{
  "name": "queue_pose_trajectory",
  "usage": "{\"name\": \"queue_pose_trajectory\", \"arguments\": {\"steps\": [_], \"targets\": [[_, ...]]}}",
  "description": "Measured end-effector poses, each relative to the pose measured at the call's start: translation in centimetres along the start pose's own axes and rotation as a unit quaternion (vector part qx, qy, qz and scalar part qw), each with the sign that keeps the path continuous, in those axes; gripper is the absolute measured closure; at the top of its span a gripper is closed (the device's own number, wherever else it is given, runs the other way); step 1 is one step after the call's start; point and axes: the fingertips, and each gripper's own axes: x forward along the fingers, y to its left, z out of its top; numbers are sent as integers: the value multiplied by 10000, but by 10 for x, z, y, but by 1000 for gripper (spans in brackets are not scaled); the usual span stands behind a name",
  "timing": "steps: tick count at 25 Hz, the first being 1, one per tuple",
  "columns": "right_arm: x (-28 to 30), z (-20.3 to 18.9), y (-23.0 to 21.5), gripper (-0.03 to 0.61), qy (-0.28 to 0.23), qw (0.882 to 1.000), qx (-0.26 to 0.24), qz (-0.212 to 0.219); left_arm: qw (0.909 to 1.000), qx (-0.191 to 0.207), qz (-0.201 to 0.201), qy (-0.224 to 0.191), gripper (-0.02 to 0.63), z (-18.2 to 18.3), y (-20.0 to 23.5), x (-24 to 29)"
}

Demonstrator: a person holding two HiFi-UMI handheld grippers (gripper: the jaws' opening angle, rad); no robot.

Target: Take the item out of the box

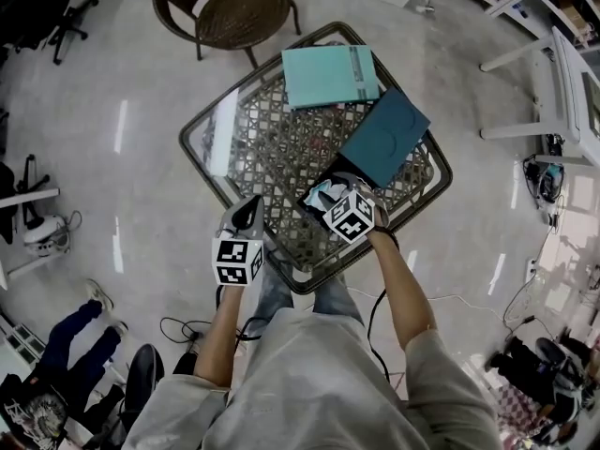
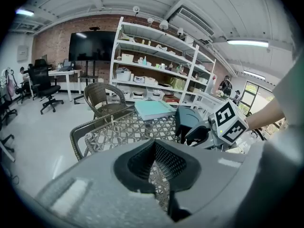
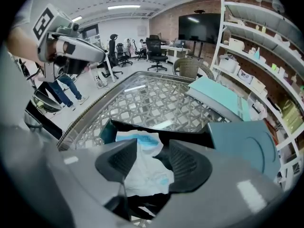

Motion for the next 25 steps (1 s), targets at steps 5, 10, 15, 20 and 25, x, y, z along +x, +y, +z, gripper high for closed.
{"name": "queue_pose_trajectory", "arguments": {"steps": [5,10,15,20,25], "targets": [[6,0,2,393,89,9997,72,199,10000,0,7,1,611,1,0,-1],[10,-1,6,431,130,9997,-59,198,10000,-11,18,-2,611,-4,2,-3],[7,-2,5,462,120,9998,-126,114,10000,-14,29,7,611,-3,3,-3],[4,-4,7,493,111,9998,-114,77,10000,9,5,-8,611,-2,1,-4],[-1,-7,3,520,51,9999,-97,-106,10000,33,-11,-13,611,-2,-1,-4]]}}
